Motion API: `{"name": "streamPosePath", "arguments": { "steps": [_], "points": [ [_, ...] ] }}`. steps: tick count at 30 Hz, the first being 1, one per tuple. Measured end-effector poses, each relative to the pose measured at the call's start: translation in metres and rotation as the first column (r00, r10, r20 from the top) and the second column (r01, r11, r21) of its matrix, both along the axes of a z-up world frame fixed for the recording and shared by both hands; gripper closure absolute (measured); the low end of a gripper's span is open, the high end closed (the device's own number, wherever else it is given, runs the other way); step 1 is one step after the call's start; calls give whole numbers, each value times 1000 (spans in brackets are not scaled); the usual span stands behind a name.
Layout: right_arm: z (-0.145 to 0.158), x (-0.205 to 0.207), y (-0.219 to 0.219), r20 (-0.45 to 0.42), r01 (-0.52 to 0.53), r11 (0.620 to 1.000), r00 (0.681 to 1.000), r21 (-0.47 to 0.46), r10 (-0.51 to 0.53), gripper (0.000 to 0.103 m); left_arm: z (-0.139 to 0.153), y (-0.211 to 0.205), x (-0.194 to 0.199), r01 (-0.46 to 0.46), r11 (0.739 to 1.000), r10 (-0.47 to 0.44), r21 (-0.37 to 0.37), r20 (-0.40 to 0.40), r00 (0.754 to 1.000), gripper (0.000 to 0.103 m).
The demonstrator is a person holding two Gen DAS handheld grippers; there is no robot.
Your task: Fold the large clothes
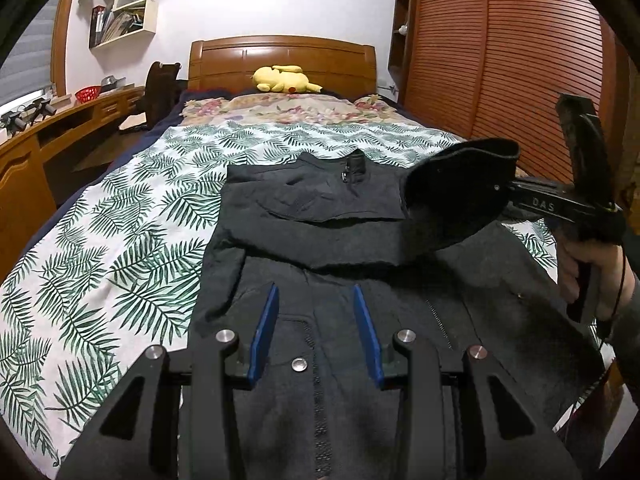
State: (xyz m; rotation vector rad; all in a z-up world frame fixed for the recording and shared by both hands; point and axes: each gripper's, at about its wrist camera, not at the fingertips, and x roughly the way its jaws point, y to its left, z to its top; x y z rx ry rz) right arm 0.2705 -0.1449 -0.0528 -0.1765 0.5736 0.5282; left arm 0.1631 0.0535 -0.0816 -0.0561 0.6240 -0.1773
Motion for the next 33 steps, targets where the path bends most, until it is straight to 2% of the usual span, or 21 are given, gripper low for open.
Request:
{"name": "streamPosePath", "arguments": {
  "steps": [3, 7, 10, 12, 17, 19, 26, 33],
  "points": [
    [-4, -7, -11, -38, 17, 998, 999, 61, -15, 95, 2, -3, 0, 6, 1000, -6, 2, 7, 1000, 66],
    [-20, -12, -24, -62, 115, 993, 992, 32, -113, 95, 1, -8, 1, 11, 1000, -11, 8, 8, 1000, 66],
    [-39, -12, -38, -48, 215, 975, 975, -63, -218, 85, 1, -11, 1, 17, 1000, -17, 8, 8, 1000, 66],
    [-52, -10, -50, -64, 258, 960, 962, -107, -266, 72, 1, -13, 1, 21, 1000, -21, 11, 7, 1000, 66],
    [-62, -9, -83, -53, 324, 930, 940, -176, -338, 57, 1, -19, 3, 32, 999, -33, 14, 8, 999, 66],
    [-60, -10, -95, -48, 345, 920, 932, -186, -359, 55, 2, -21, 3, 38, 999, -38, 13, 13, 999, 66],
    [-56, -17, -109, -50, 315, 924, 942, -216, -332, 55, -1, -36, 7, 61, 998, -62, 25, 12, 998, 66],
    [-69, -19, -116, -82, 278, 936, 950, -218, -301, 50, -5, -55, 13, 82, 996, -82, 39, 0, 997, 66]
  ]
}}
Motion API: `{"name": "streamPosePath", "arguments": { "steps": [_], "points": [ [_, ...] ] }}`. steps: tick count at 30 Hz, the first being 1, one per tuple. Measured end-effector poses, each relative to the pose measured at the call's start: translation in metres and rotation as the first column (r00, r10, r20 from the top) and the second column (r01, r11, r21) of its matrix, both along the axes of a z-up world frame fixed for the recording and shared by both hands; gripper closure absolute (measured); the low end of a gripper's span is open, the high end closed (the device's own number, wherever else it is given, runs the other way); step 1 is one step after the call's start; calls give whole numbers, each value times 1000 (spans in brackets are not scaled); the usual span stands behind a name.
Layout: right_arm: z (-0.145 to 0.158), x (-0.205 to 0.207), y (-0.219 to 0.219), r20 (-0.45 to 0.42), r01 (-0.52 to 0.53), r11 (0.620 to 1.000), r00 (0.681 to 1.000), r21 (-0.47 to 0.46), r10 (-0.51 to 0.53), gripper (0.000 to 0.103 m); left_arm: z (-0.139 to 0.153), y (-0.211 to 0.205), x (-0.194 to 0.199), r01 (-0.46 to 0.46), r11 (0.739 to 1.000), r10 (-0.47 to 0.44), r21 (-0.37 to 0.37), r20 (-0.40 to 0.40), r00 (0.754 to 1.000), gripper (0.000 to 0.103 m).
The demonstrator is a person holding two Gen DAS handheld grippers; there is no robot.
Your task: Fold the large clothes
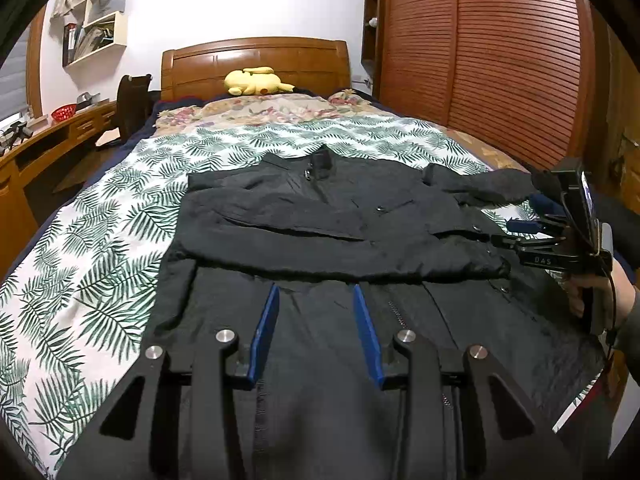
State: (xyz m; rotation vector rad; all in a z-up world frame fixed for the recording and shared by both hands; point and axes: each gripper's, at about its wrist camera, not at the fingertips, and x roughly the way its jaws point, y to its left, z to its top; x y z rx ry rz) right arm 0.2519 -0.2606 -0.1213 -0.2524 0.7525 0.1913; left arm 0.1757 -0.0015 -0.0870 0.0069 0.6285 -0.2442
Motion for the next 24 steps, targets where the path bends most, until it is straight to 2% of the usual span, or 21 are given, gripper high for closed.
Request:
{"name": "streamPosePath", "arguments": {
  "steps": [4, 8, 14, 17, 19, 21, 24],
  "points": [
    [-4, 2, -12, -15, 3, 999, 1000, 33, -2, 49, 1, -12, 1, 27, 1000, -27, -9, -15, 1000, 66],
    [-2, 8, -26, -15, 4, 998, 1000, 55, -4, 47, 7, -27, 4, 48, 998, -48, 35, -11, 999, 66],
    [5, 24, -47, -10, -12, 999, 1000, 32, 12, 45, 19, -48, 13, 72, 993, -71, 89, -12, 997, 66],
    [10, 38, -61, 0, 0, 1000, 1000, 21, 0, 44, 21, -59, 24, 85, 992, -84, 93, -14, 996, 66],
    [12, 51, -71, 2, 12, 1000, 1000, 17, -12, 40, 21, -69, 33, 100, 991, -99, 95, -16, 995, 66],
    [12, 63, -82, 1, 29, 999, 1000, 19, -29, 30, 20, -77, 41, 111, 990, -109, 88, -18, 994, 66],
    [7, 85, -100, -23, 68, 998, 997, 9, -68, 25, 15, -89, 58, 129, 990, -128, 64, -26, 992, 66]
  ]
}}
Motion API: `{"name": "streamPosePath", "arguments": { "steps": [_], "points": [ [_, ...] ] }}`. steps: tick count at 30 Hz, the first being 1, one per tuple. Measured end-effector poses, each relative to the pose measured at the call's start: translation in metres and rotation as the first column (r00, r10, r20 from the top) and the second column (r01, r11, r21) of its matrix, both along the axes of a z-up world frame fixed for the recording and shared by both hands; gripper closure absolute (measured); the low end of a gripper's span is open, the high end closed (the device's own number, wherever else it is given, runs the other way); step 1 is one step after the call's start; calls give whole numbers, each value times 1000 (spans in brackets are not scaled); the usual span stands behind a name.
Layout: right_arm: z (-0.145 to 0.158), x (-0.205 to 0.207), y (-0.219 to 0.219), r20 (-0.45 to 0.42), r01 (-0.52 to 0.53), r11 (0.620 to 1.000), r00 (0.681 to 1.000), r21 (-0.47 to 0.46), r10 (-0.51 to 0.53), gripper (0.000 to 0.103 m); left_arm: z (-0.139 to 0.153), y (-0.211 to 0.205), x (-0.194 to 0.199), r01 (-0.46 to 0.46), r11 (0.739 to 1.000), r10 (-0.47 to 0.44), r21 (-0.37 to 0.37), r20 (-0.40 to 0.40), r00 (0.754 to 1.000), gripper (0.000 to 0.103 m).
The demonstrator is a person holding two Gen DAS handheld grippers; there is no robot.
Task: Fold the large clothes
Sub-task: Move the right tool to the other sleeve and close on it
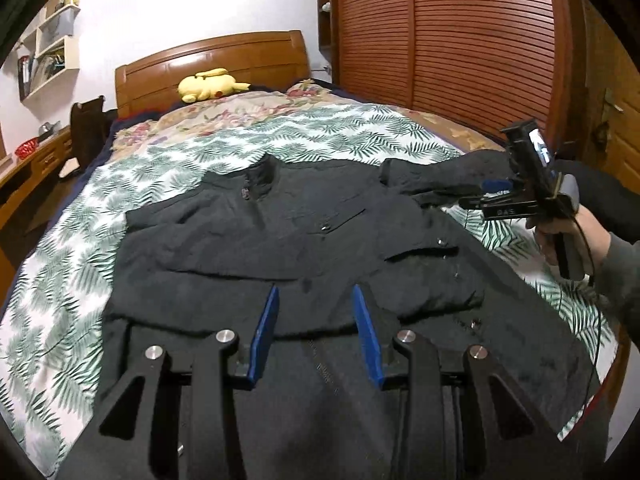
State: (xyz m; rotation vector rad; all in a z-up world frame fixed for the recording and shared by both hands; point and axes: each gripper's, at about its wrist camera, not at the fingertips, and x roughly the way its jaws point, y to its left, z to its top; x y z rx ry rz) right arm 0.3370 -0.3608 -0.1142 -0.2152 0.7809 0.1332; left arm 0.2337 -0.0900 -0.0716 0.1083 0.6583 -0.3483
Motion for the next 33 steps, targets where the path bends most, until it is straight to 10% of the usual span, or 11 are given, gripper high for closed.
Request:
{"name": "streamPosePath", "arguments": {
  "steps": [19, 26, 33],
  "points": [
    [-45, 88, -63, -100, 203, 945, 967, -255, -235, 25, -57, -4, 53, -19, 1000, 18, -8, -59, 998, 66],
    [-45, 105, -56, -102, 192, 937, 968, -293, -231, 86, -62, -2, 51, -15, 1000, 14, -18, -66, 998, 66],
    [-19, 114, -40, -90, 169, 941, 975, -294, -203, 98, -61, 1, 48, -7, 1000, 6, -21, -59, 998, 66]
  ]
}}
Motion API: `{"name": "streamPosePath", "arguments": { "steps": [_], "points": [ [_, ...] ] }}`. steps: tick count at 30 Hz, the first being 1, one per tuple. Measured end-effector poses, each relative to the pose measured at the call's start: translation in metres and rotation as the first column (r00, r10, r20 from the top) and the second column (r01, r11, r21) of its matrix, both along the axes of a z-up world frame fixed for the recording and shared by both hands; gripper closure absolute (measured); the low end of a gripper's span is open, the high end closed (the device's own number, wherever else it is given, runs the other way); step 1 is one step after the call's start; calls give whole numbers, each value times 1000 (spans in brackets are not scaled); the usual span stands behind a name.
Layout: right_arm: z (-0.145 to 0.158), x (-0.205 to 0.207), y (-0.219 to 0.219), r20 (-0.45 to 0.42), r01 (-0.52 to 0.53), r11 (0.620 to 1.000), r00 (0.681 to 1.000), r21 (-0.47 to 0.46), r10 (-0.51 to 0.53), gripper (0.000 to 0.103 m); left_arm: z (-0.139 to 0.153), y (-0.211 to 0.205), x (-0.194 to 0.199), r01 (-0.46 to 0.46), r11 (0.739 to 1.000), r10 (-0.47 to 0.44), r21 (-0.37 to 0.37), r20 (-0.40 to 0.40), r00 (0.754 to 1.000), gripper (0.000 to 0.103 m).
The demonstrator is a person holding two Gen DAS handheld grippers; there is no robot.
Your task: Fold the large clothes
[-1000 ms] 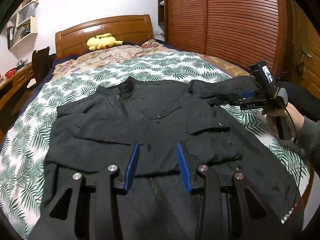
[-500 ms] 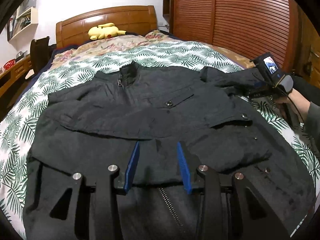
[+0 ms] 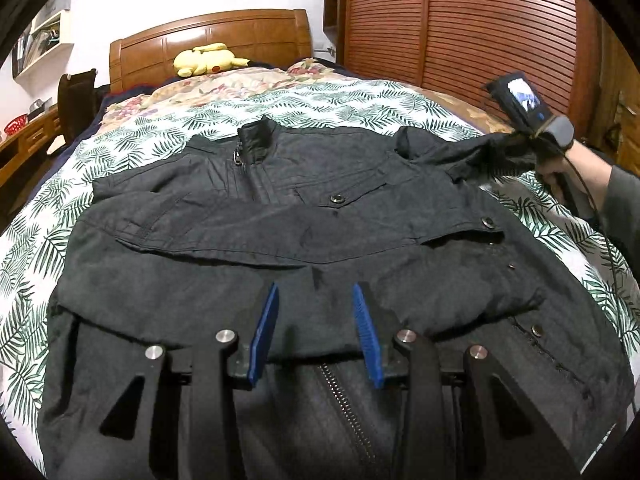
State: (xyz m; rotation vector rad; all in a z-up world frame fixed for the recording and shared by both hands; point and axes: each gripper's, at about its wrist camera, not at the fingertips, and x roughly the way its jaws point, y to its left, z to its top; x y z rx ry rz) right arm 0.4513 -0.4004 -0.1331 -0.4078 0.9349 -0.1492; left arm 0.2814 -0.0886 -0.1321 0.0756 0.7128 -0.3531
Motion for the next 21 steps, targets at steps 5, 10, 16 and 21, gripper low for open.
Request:
{"name": "streamPosePath", "arguments": {
  "steps": [5, 10, 16, 21],
  "points": [
    [41, -8, 24, 105, -67, 997, 992, 36, 63, 99, 6, 2, -3, 1, 1000, -1, 0, 15, 1000, 66],
    [74, -25, 71, 186, -198, 978, 966, 71, 182, 99, 12, 9, -9, -7, 1000, 7, 0, 37, 999, 66],
    [72, -59, 120, 170, -316, 939, 941, 133, 292, 98, 18, 21, -12, -20, 1000, 20, -10, 50, 999, 66],
    [37, -85, 127, 91, -300, 931, 953, 206, 287, 96, 22, 26, -15, -20, 999, 21, -26, 57, 998, 66]
  ]
}}
